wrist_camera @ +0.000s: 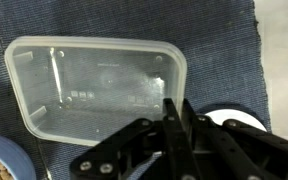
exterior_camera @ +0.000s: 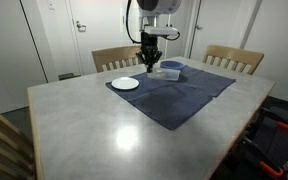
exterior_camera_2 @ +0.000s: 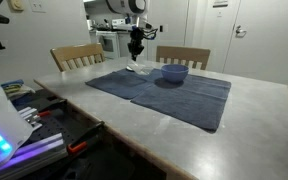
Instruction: Pick the clear bowl and pour its contents into the blue bowl
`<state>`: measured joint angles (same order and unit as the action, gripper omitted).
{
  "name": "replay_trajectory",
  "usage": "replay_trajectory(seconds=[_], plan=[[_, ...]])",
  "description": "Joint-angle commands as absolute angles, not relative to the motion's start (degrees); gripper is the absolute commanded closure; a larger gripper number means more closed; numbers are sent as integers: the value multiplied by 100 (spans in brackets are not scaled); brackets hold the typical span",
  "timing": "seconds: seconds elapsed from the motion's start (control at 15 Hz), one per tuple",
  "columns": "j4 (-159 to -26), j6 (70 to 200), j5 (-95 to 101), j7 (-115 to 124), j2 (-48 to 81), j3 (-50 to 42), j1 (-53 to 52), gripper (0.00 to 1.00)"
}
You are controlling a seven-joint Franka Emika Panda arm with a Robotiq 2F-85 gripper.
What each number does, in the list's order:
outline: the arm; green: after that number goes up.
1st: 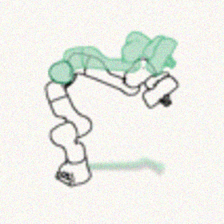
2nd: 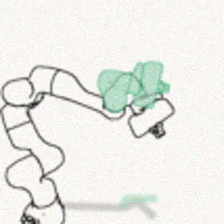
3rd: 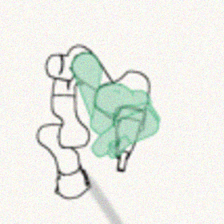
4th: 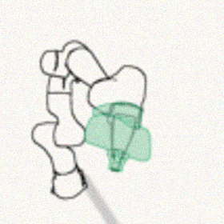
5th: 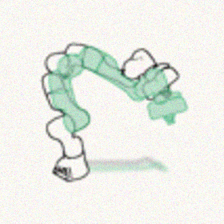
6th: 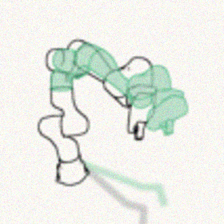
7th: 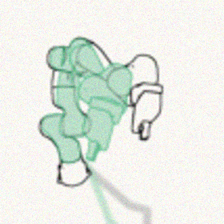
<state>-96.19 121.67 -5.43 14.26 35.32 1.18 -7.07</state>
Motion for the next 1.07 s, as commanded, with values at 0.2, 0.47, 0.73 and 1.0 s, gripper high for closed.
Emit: replay_trajectory(seconds=[0.2,0.47,0.73,1.0], plan=[[-9343,11927,-153,931,3791,142,-714,98],[-9349,11929,73,218,3793,203,-644,98],[-9212,12035,90,-405,3881,287,-574,98],[-9083,12110,-10,-785,3970,363,-486,98]])
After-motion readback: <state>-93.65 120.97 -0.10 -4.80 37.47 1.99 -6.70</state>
